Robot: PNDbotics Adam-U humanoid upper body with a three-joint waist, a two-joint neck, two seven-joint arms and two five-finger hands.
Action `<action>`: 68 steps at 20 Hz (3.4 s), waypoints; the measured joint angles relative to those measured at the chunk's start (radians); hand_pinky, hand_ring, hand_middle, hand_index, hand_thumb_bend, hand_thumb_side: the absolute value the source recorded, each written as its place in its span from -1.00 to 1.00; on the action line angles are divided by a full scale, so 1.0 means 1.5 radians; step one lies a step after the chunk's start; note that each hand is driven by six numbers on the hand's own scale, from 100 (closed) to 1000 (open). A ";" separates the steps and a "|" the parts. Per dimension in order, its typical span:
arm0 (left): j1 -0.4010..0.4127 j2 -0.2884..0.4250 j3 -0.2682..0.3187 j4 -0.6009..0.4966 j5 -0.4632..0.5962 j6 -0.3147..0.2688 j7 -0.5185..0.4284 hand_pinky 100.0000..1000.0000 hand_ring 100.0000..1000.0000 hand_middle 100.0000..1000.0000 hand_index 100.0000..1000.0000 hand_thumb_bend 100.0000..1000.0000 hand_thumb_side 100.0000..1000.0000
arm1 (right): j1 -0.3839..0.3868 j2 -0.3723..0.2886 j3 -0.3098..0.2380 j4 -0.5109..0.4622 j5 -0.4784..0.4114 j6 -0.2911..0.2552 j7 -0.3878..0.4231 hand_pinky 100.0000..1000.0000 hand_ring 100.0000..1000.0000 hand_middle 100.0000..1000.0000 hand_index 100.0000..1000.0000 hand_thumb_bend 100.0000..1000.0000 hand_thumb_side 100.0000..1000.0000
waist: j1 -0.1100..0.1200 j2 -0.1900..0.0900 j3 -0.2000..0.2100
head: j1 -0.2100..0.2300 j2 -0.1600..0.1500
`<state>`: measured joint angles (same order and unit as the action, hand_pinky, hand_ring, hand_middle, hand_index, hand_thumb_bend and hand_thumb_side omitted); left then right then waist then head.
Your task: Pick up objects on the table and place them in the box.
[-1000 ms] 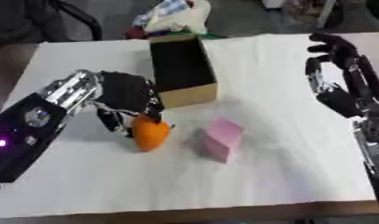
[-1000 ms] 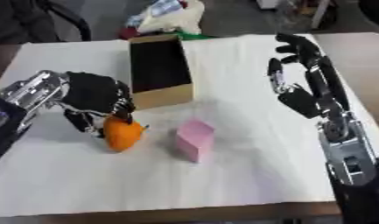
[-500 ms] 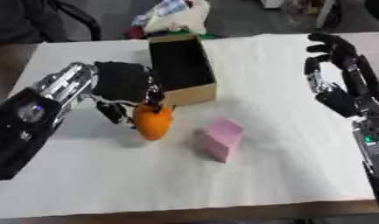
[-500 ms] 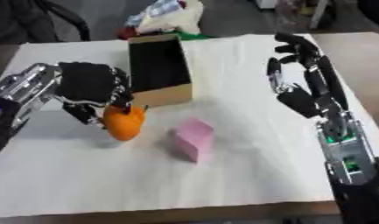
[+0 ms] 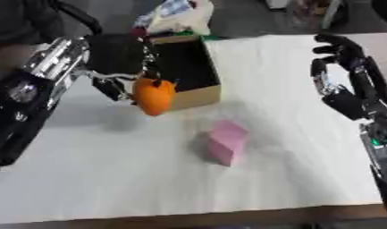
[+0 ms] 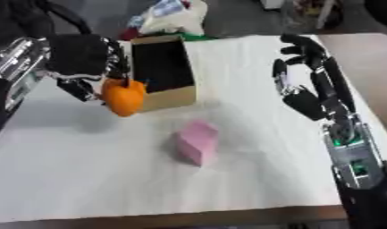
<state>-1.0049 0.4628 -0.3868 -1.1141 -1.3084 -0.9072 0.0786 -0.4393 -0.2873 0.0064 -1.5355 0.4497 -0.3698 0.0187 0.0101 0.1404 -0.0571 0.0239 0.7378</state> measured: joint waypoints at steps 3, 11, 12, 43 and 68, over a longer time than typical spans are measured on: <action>-0.017 -0.025 0.032 0.036 -0.019 0.000 -0.005 0.07 -0.06 -0.34 0.14 -0.13 -0.92 | 0.000 0.000 0.000 0.000 -0.001 -0.001 0.002 0.34 0.54 0.65 0.82 -1.00 0.38 | 0.000 0.000 -0.005 | 0.000 0.000; -0.047 -0.086 0.119 0.140 -0.097 0.036 -0.004 0.09 -0.04 -0.31 0.18 -0.14 -0.92 | -0.002 0.003 0.004 0.000 -0.003 -0.003 0.008 0.34 0.54 0.65 0.82 -1.00 0.39 | -0.002 0.004 -0.023 | 0.007 -0.001; -0.049 -0.092 0.126 0.149 -0.108 0.044 0.001 0.10 -0.03 -0.29 0.20 -0.13 -0.92 | -0.003 0.005 0.004 0.000 -0.004 -0.003 0.008 0.34 0.54 0.65 0.82 -1.00 0.39 | -0.002 0.005 -0.025 | 0.009 -0.001; 0.028 0.014 0.123 0.005 0.024 0.066 0.093 0.40 0.29 0.29 0.75 -0.46 -1.00 | -0.091 -0.073 0.085 0.114 0.013 -0.041 0.084 0.42 0.56 0.67 0.88 -1.00 0.32 | -0.010 -0.003 0.006 | 0.001 -0.004; 0.156 0.103 0.100 -0.222 0.430 0.103 -0.215 0.39 0.26 0.26 0.76 -1.00 -0.85 | -0.329 -0.107 0.332 0.275 0.099 -0.169 0.346 0.70 0.72 0.91 1.00 -0.55 -0.08 | -0.037 -0.015 0.016 | -0.014 0.001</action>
<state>-0.7705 0.6175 -0.2369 -1.4468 -0.6628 -0.7531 -0.2440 -0.9323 -0.4478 0.5051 -1.1233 0.5978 -0.6227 0.5376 -0.0451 0.1185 -0.0331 0.0027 0.7388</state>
